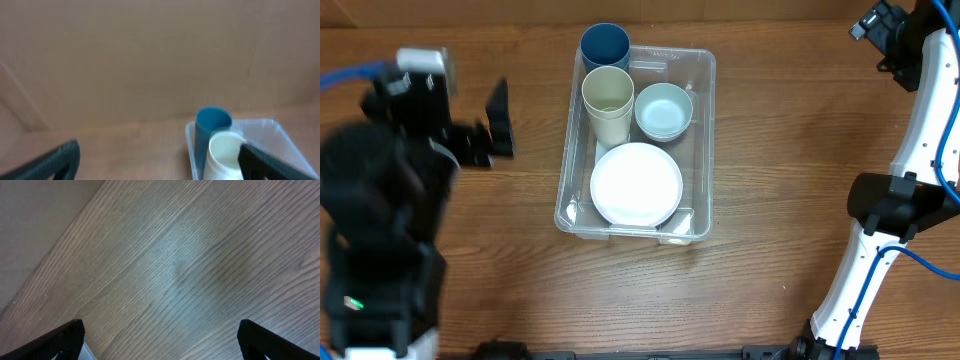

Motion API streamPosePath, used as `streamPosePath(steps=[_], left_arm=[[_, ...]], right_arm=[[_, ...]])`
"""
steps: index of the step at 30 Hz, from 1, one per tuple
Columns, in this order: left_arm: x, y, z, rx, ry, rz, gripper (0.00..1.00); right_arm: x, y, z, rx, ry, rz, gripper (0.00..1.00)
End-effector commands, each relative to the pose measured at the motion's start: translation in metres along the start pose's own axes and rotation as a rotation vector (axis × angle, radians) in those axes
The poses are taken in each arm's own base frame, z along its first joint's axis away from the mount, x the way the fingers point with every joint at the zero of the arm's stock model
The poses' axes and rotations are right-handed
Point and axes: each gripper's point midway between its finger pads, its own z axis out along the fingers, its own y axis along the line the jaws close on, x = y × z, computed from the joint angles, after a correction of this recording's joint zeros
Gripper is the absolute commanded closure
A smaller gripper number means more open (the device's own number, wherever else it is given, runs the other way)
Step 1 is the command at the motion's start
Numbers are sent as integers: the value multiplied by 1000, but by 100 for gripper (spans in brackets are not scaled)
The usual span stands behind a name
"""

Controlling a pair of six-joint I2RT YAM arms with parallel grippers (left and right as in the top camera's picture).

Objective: Pack container

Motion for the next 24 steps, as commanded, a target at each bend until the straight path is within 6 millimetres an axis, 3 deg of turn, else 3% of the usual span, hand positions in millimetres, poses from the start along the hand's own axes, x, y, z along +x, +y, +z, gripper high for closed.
streamPosePath(steps=[1,9,17,24], left_arm=[[55,-14,-7,70,-73,20,0],[163,-26,-34,90,-322,48,0],[209,-25,-37,77,-343,51,0],[260,-13,-25,20,-175,45,0]], right_arm=[[-7,4,-24,-25,-57,6,0],[-7,4,-24,-25,-57,6,0],[-7,4,-24,-25,-57,6,0],[-7,4,-24,-25,-57,6,0]])
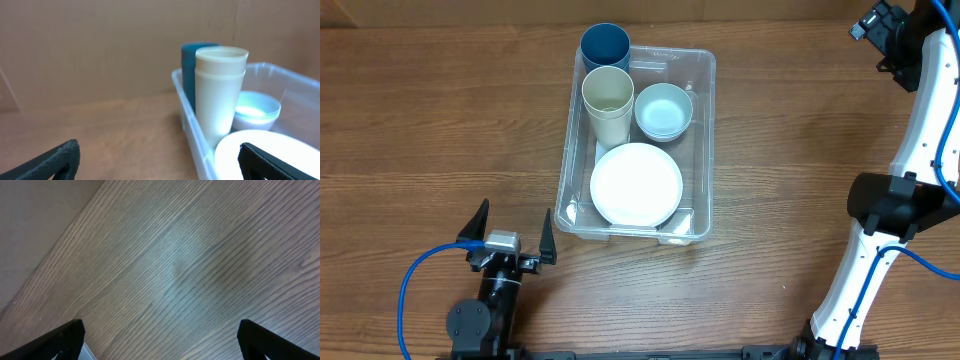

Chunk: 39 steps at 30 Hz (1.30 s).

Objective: Pack container

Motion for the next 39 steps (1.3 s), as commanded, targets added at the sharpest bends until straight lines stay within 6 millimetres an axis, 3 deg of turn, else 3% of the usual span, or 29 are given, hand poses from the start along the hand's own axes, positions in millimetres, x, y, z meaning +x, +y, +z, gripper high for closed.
streamPosePath(steps=[1,19,22,24,27,33,36,39], left_arm=[[23,6,-2,-31,87,14,0],[27,6,-2,-31,102,8,0],[27,5,-2,-30,102,8,0],[27,6,-2,-31,102,8,0],[27,6,-2,-31,102,8,0],[27,5,-2,-30,102,8,0],[27,6,-2,-31,102,8,0],[27,6,-2,-31,102,8,0]], right_arm=[[-7,4,-24,-25,-58,6,0],[-7,4,-24,-25,-58,6,0],[-2,13,-25,-34,-55,-13,0],[6,29,-41,-64,-74,-44,0],[25,60,-81,-132,-124,-110,0],[47,80,-183,-63,-423,-280,0],[46,97,-230,-189,-555,-262,0],[48,107,-256,-336,-626,-246,0]])
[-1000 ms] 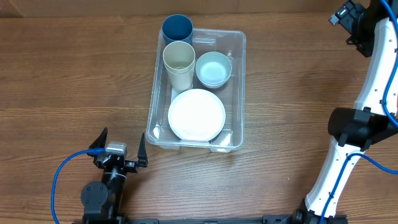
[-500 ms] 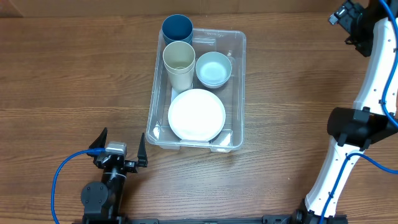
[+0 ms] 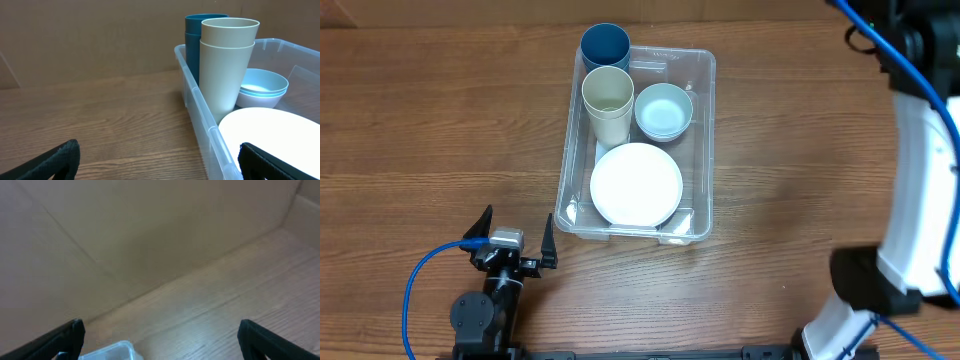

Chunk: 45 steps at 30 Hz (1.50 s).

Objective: Pack container

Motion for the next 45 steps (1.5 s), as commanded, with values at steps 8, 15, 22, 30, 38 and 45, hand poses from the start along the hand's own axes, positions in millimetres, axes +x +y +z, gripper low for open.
streamPosePath(steps=[8,15,22,30,38,45], left_arm=[[0,4,0,-18,-3,13,0],[0,4,0,-17,-4,13,0],[0,4,0,-17,-4,13,0],[0,4,0,-18,-3,13,0],[0,4,0,-18,-3,13,0],[0,4,0,-17,-4,13,0]], right_arm=[[54,-4,-61,-311,-209,-227,0],[169,-60,-71,-412,-383,-207,0],[255,-97,-71,-476,-411,-200,0],[304,-118,-59,-479,-387,-206,0],[326,-138,-43,-408,-327,-209,0],[324,-143,-41,-377,-336,-202,0]])
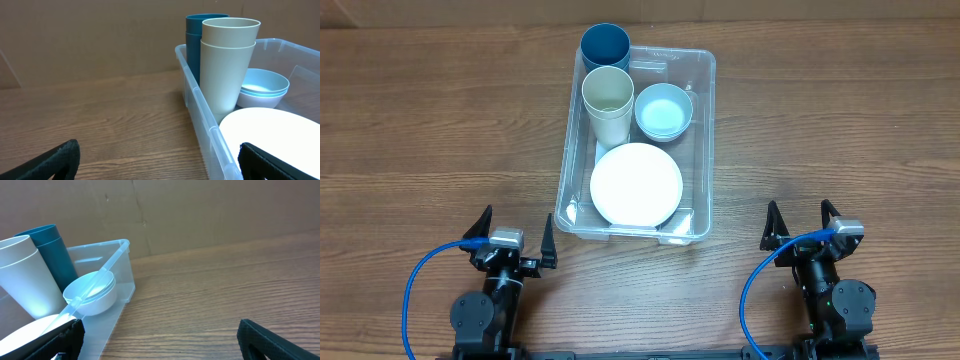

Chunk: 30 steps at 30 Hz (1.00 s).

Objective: Pack container

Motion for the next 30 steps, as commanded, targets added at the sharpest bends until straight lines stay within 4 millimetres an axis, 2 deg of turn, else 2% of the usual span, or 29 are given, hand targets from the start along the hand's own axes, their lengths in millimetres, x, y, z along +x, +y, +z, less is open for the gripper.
streamPosePath(steps=[1,30], left_arm=[[0,3,0,-14,-4,13,0],[0,3,0,-14,-4,12,0]], right_arm=[[-3,-8,-1,37,-21,-4,0],[-4,-8,-1,38,-24,-2,0]])
